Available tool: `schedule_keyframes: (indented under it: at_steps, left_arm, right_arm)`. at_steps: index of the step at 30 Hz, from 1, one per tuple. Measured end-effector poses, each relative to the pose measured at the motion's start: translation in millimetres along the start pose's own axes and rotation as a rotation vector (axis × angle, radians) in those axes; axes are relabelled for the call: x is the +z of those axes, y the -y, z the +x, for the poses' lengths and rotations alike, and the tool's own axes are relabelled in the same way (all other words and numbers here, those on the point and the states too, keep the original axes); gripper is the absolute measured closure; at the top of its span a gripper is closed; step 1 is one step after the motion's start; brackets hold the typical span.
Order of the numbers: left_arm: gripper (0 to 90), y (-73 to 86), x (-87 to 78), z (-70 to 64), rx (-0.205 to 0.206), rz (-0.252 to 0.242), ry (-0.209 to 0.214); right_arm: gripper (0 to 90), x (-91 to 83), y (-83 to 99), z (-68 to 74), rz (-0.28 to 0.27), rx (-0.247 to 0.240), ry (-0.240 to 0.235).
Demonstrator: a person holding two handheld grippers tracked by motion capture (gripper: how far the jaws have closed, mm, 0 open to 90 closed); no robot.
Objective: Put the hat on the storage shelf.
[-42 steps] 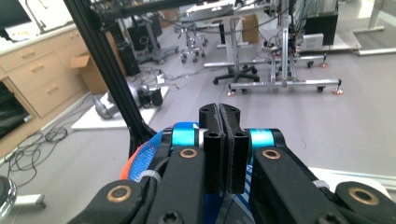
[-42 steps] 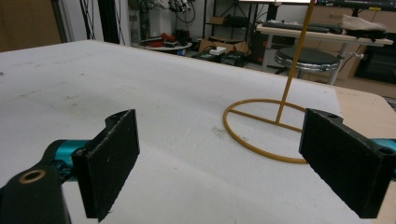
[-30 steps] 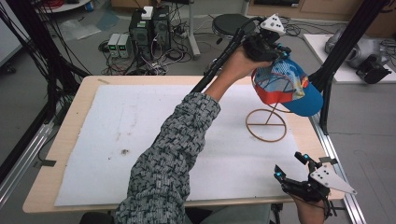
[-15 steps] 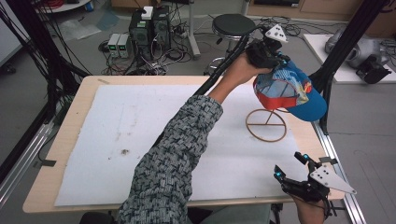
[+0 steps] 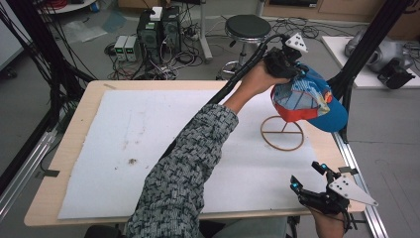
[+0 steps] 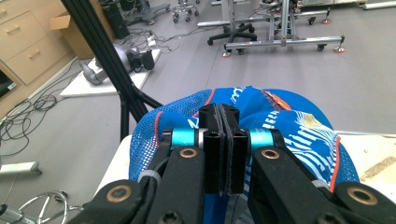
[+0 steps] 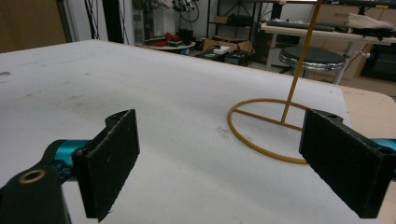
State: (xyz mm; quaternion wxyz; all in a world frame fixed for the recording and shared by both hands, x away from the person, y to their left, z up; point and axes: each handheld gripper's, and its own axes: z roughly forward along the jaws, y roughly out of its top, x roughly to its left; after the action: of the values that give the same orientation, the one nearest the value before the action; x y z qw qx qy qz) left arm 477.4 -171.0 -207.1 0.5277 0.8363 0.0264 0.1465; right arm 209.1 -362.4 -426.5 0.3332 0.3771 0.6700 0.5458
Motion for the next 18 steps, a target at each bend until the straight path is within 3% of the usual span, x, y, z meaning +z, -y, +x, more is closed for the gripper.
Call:
schedule_keyframes:
  at_steps: [18]
  left_arm:
    - [88.2,13.8,11.7,10.8,-0.040,-0.003,0.017]
  right_arm:
    - [11.5,0.3,0.1,0.6,0.003,0.004,-0.008]
